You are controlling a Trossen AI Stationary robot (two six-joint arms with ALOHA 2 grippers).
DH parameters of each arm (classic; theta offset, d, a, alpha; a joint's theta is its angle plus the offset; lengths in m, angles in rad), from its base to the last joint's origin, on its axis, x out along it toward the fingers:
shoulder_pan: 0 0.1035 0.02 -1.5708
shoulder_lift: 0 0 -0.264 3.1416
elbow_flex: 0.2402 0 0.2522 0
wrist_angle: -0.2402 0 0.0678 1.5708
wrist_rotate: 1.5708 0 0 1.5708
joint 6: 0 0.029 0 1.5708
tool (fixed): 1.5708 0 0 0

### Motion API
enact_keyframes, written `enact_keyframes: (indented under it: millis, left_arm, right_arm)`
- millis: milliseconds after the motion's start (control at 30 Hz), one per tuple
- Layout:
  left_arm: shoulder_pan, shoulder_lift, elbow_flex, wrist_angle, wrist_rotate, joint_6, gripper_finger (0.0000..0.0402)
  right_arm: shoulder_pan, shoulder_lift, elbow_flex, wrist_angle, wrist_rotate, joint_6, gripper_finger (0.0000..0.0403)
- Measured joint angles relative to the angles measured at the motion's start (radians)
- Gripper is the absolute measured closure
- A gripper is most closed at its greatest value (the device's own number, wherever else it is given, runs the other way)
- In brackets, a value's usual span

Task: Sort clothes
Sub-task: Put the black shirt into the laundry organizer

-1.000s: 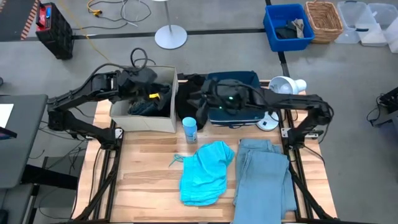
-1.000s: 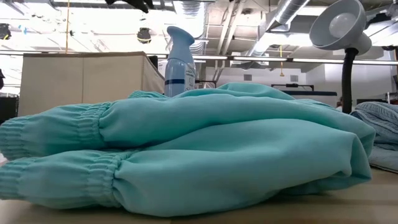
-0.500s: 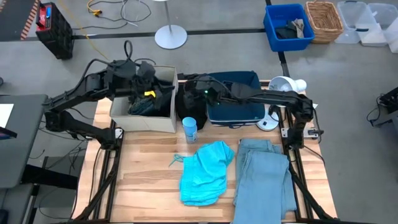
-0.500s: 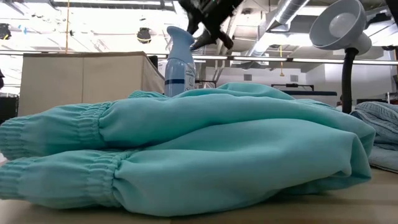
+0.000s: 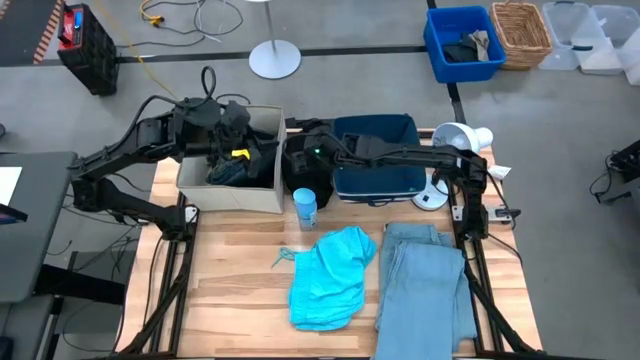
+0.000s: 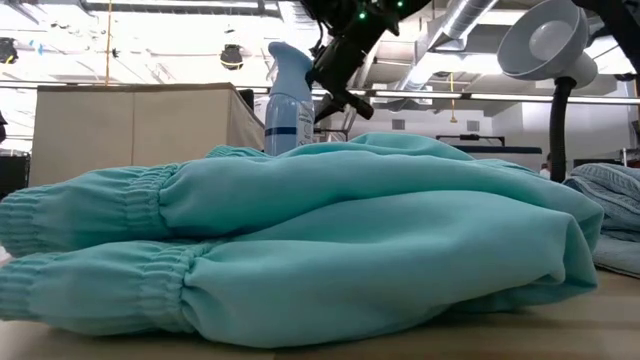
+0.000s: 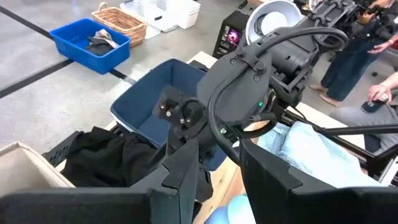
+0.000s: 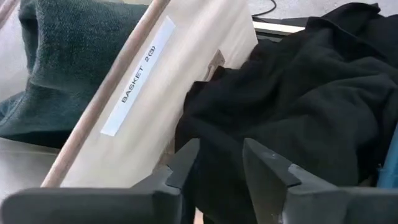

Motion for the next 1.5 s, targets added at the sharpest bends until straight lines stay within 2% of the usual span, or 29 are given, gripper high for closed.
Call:
enact_keyframes:
  millis: [167,333,733,933,1500]
  left_arm:
    - [0.0,0.0,0.0,0.002,0.0,0.013,0.0288]
    - [0.0,0.0,0.0,0.004,-0.001,0.014,0.0288]
    - [0.0,0.0,0.0,0.017,-0.003,-0.038,0.0288]
    - [0.0,0.001,0.0,0.019,-0.022,-0.072,0.0288]
    - [-0.008,0.001,0.0,0.011,-0.038,-0.098,0.0288]
  right_arm:
    - [-0.012,-0.004,0.0,-0.03,0.003,-0.008,0.0183]
    - [-0.022,-0.004,0.0,-0.086,0.006,-0.197,0.0147]
    - [-0.074,0.023,0.0,-0.041,0.002,-0.631,0.0145]
    - [-0.099,0.05,0.0,-0.049,-0.05,-0.764,0.0145]
    - [-0.095,0.161,0.002,-0.093,-0.147,-0.864,0.0145]
